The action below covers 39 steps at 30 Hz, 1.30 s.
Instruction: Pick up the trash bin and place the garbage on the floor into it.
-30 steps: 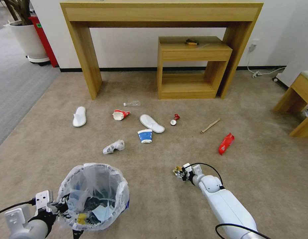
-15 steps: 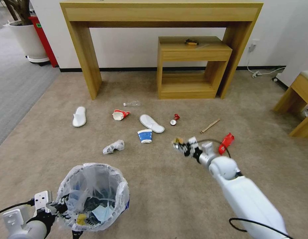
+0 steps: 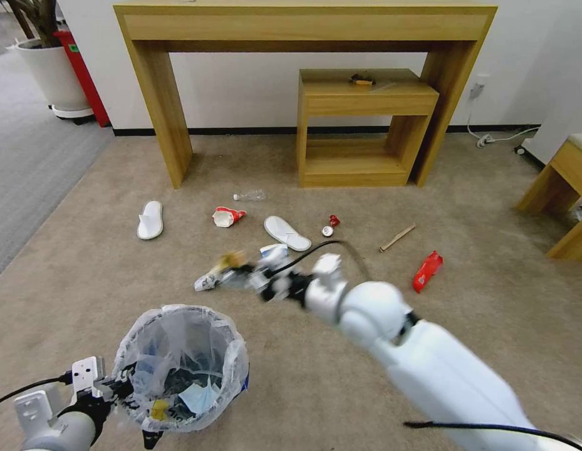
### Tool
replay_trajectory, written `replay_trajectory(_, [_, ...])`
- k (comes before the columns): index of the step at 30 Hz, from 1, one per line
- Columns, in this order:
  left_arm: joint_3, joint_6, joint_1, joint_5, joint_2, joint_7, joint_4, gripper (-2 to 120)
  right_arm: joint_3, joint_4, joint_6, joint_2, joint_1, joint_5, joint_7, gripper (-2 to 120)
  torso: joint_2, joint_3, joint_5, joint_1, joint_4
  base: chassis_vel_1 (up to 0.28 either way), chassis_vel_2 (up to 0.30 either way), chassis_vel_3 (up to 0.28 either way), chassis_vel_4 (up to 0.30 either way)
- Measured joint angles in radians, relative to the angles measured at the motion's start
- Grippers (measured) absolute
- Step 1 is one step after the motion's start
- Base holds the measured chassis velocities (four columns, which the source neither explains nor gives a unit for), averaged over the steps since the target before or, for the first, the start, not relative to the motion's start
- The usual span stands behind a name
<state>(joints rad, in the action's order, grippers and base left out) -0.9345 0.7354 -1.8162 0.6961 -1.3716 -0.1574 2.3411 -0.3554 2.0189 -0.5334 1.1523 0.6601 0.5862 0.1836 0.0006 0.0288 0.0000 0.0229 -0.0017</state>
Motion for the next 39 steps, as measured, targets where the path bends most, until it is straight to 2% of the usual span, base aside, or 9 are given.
replay_trajectory(5, [0.007,0.0,0.006,-0.001,0.0,-0.013,0.007,0,-0.103,0.02,-0.07,0.0,-0.02,0.019,-0.014,0,0.0,0.0,0.0002,0.0,0.0,0.0,0.0,0.0,0.0])
replay_trajectory(12, [0.008,0.0,0.009,0.0,0.001,-0.02,0.01,0,-0.131,0.038,-0.17,-0.042,-0.013,0.006,-0.037,0,0.0,0.0,0.0002,0.0,-0.0004,0.0,0.0,0.0,0.0])
replay_trajectory(17, [0.017,0.0,0.008,-0.002,-0.002,-0.024,0.013,0,-0.142,0.028,-0.203,-0.014,-0.012,0.025,-0.109,22,0.0,0.0,0.0003,0.0,-0.0002,0.0,0.0,0.0,0.0])
replay_trajectory(22, [0.021,0.0,0.008,-0.003,-0.003,-0.027,0.016,0,-0.144,0.014,-0.193,-0.001,-0.014,0.035,-0.121,35,0.0,0.0,0.0003,0.0,-0.0002,0.0,0.0,0.0,0.0])
replay_trajectory(25, [0.024,0.0,0.009,-0.005,-0.004,-0.03,0.016,0,-0.142,0.014,-0.192,-0.002,-0.014,0.06,-0.13,51,0.0,0.0,0.0003,0.0,-0.0002,0.0,0.0,0.0,0.0])
replay_trajectory(30, [0.027,0.0,0.011,-0.008,-0.005,-0.031,0.016,0,-0.141,0.015,-0.185,-0.002,-0.014,0.068,-0.134,65,0.0,0.0,0.0002,0.0,-0.0002,0.0,0.0,0.0,0.0])
replay_trajectory(33, [0.028,0.0,0.012,-0.009,-0.006,-0.033,0.016,0,-0.135,0.018,-0.154,0.003,-0.013,0.066,-0.137,80,0.0,0.0,0.0003,0.0,-0.0002,0.0,0.0,0.0,0.0])
replay_trajectory(35, [0.027,0.0,0.012,-0.009,-0.006,-0.033,0.016,0,-0.131,0.022,-0.145,0.004,-0.012,0.066,-0.137,82,0.0,0.0,0.0003,0.0,-0.0002,0.0,0.0,0.0,0.0])
replay_trajectory(39, [0.024,0.0,0.015,-0.009,-0.007,-0.033,0.01,0,-0.08,0.061,-0.115,0.002,-0.004,0.067,-0.138,97,0.0,0.0,0.0003,0.0,-0.0001,0.0,0.0,0.0,0.0])
